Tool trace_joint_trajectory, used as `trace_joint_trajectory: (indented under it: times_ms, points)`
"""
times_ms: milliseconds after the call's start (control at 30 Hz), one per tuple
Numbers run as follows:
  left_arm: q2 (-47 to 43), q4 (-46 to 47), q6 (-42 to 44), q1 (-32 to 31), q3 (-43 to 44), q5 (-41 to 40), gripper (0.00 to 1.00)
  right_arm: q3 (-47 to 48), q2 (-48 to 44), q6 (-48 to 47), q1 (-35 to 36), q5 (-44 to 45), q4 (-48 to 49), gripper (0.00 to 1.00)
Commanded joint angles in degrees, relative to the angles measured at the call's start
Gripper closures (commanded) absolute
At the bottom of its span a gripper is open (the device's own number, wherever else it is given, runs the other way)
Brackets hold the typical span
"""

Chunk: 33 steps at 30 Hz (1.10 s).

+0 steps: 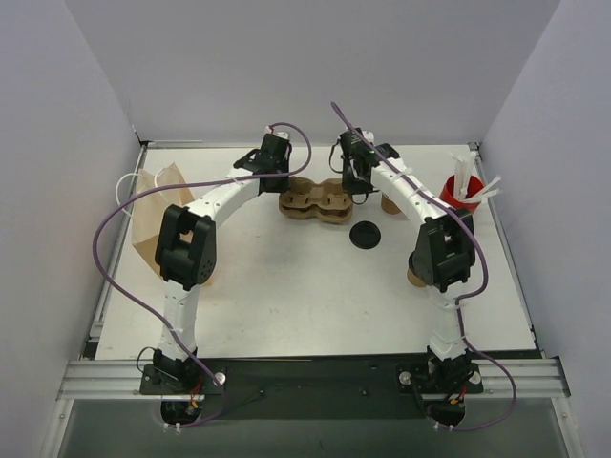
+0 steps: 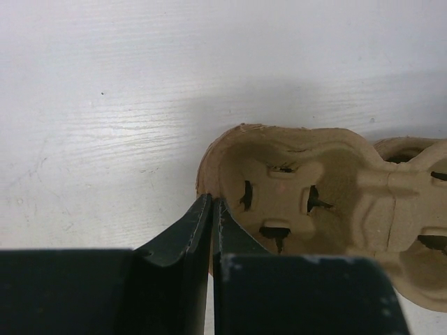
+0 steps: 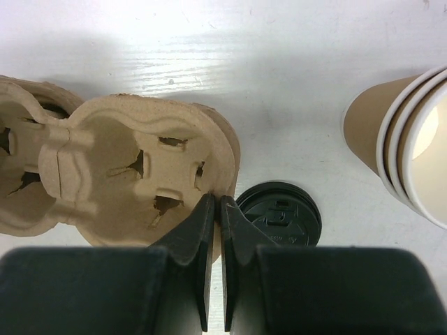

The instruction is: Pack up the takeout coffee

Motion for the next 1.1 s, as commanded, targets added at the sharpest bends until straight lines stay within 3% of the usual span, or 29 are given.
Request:
trace_joint_trajectory:
  times_ms: [0,300,533,600,700,733,800,900,1067]
  points:
    - [-5.9,1.7,0.8,0.4,1.7,0.8,1.00,2.3,-5.0,0.3,0.3,1.9,-1.5,1.00]
    - [-12.2,-1.1,-1.6,-0.1,-1.5,2.9,1.00,-3.1,-10.7,1.8,0.0,1.2,-2.0,1.00]
    - [-22.2,-0.9,-5.6,-4.7,-16.3,2.5,1.00,-18.2,-20.5,4.3,1.4,-0.8,-2.0,0.98]
    - [-25.3,-0.3,-7.2,-7.0,-22.2,2.1,1.00,-22.4,-24.3,4.9,2.3,-0.6,-1.7,0.92]
    - [-29.2,1.4,-11.3,-10.9,-30.9,0.4,1.00,-31.3,-29.7,6.3,3.4,-1.5,-0.4,0.71]
    - [-30.2,2.0,-14.4,-12.0,-33.1,-1.0,1.00,-33.3,-31.1,6.8,3.5,-1.6,-0.1,0.58]
    - [-32.8,4.5,-18.3,-15.7,-40.7,-3.3,1.00,-39.3,-34.6,7.8,3.8,-1.7,1.0,0.44]
    - [-34.9,10.4,-25.1,-18.9,-49.2,-4.7,1.00,-43.9,-37.9,9.1,4.0,-1.8,1.4,0.40]
    - [-37.4,10.0,-31.0,-24.2,-51.8,-10.4,0.94,-45.0,-40.7,11.7,7.2,-2.3,1.6,0.39]
